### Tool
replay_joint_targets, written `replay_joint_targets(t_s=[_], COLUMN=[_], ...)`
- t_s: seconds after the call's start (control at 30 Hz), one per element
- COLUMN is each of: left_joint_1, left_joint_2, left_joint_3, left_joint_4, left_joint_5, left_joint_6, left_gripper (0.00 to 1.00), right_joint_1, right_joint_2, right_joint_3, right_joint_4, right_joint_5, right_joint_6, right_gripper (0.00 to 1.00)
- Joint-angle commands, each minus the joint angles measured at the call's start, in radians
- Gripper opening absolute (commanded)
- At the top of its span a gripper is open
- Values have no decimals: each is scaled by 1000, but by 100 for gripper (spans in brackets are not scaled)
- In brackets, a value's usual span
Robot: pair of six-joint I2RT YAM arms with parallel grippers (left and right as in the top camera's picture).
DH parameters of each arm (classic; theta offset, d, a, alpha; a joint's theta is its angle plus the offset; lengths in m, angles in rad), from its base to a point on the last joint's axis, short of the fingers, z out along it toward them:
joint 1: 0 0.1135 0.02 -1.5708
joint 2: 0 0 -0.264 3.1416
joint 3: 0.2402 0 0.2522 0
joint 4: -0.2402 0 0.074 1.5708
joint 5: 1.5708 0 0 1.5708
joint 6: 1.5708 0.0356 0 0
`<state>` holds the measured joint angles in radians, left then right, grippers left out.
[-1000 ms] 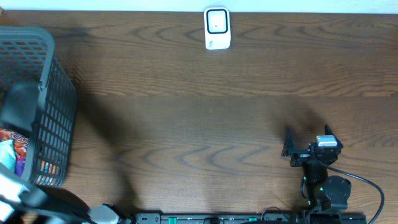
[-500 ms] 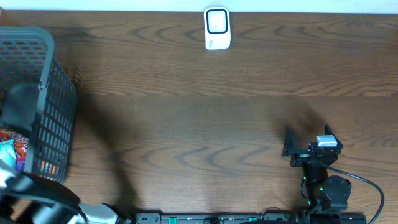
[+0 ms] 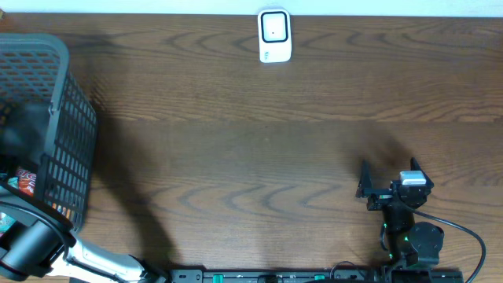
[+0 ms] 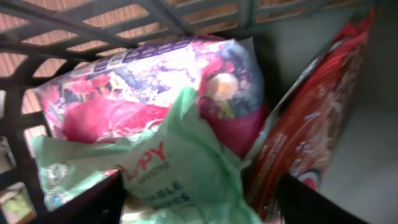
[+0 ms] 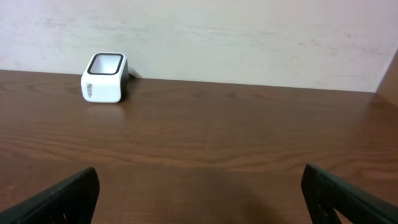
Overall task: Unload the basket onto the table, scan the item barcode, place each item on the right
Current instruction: 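Reach the left gripper into the basket and grasp the green wipes pack, then lift the green wipes pack out and place it on the table centre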
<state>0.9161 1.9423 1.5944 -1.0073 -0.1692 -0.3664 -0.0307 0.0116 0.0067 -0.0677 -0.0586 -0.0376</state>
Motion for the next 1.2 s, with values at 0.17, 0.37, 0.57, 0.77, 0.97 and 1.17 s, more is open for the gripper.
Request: replay_joint_targets(t_s=[0.17, 0.37, 0.57, 0.77, 0.97, 1.17], left_joint_1=[1, 1, 1, 1, 1, 1], left_joint_2=[39, 39, 39, 35, -43, -250], left_joint_3=[-3, -39, -88, -53, 113, 166], left_joint_4=[-82, -110, -83, -106, -189, -47], left_joint_5=[0, 0, 0, 0, 83, 435], left_joint_6=[-8, -8, -8, 19, 18, 18], left_gripper=[62, 94, 59, 7, 7, 7], right_joint_1=[-11, -11, -11, -11, -11, -11], right_joint_2=[-6, -6, -6, -6, -6, -6], right_joint_3=[-1, -1, -1, -1, -1, -1], right_joint_4=[-4, -4, -4, -4, -4, -4], right_joint_5=[-3, -3, -3, -3, -3, -3], right_joint_6=[-8, -8, -8, -8, -8, -8], right_gripper=[99, 99, 99, 99, 99, 99])
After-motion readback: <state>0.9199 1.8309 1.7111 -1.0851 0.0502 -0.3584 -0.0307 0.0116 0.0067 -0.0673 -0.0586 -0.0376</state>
